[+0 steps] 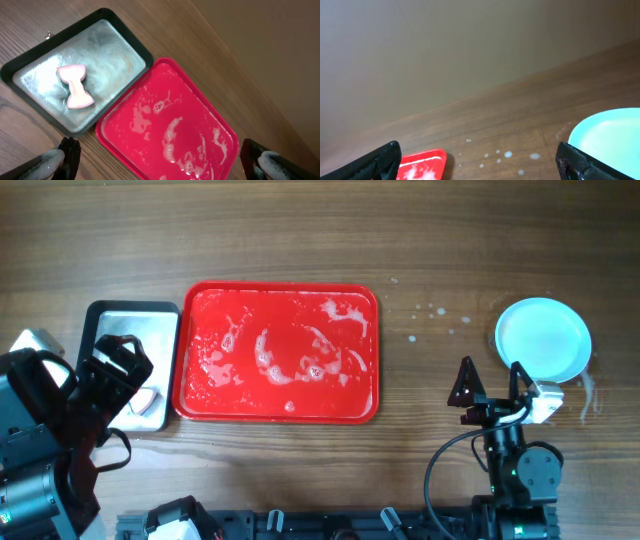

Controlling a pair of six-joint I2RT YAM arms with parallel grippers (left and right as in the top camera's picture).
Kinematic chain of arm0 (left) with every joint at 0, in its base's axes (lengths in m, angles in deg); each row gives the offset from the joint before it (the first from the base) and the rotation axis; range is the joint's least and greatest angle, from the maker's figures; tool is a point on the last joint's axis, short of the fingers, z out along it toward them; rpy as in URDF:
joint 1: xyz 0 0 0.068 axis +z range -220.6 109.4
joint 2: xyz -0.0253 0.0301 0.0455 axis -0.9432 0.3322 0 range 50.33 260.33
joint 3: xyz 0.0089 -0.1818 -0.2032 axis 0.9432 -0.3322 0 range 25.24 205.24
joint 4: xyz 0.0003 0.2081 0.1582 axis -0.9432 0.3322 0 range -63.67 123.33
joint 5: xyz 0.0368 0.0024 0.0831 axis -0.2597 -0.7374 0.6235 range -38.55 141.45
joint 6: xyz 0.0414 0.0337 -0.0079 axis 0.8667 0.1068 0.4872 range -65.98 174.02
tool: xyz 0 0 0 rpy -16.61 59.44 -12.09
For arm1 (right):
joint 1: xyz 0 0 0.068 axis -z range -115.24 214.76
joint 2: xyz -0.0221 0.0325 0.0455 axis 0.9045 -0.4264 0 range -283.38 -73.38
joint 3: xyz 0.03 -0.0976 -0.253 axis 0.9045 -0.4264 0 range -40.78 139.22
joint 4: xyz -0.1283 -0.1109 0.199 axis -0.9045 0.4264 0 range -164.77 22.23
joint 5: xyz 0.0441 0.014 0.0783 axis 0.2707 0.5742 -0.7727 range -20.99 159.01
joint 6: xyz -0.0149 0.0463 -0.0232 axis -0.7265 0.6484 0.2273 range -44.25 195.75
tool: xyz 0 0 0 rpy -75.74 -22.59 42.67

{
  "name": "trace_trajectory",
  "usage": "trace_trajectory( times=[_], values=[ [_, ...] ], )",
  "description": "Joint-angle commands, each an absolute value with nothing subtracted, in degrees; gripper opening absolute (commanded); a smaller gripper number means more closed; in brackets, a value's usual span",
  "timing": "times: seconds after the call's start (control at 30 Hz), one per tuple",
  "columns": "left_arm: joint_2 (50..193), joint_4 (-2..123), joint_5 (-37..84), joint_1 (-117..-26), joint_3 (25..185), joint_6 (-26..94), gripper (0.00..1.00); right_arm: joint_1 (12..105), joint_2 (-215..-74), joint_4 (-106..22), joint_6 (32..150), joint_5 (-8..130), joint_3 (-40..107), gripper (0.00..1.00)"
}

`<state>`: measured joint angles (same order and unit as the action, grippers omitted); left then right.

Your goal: Clean dirty plates on tray and stack at the side

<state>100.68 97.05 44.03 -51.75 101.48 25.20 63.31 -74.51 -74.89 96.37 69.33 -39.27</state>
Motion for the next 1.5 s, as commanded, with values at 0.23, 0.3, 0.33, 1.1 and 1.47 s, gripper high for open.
trace_trajectory(
  times=[0.23, 0.3, 0.33, 1.1, 1.47],
  values=[
    [100.6, 96.9, 43.1, -51.7, 102.0, 24.9, 1.00, 62.5, -73.6, -75.4, 92.9, 70.2, -40.5, 1.00],
    [100.6, 96.9, 43.1, -51.7, 102.0, 24.9, 1.00, 62.5, -73.6, -75.4, 92.9, 70.2, -40.5, 1.00],
    [100.6, 96.9, 43.1, -51.7, 102.0, 24.9, 1.00, 62.5, -73.6, -75.4, 92.9, 70.2, -40.5, 1.00],
    [78.5, 69.1, 48.0, -59.7, 77.9, 25.3, 1.00, 62.5, -73.6, -75.4, 92.9, 70.2, -40.5, 1.00],
    [54.7, 29.6, 47.9, -66.2, 36.6, 25.3, 1.00, 62.5, -73.6, -75.4, 92.9, 70.2, -40.5, 1.00]
  ],
)
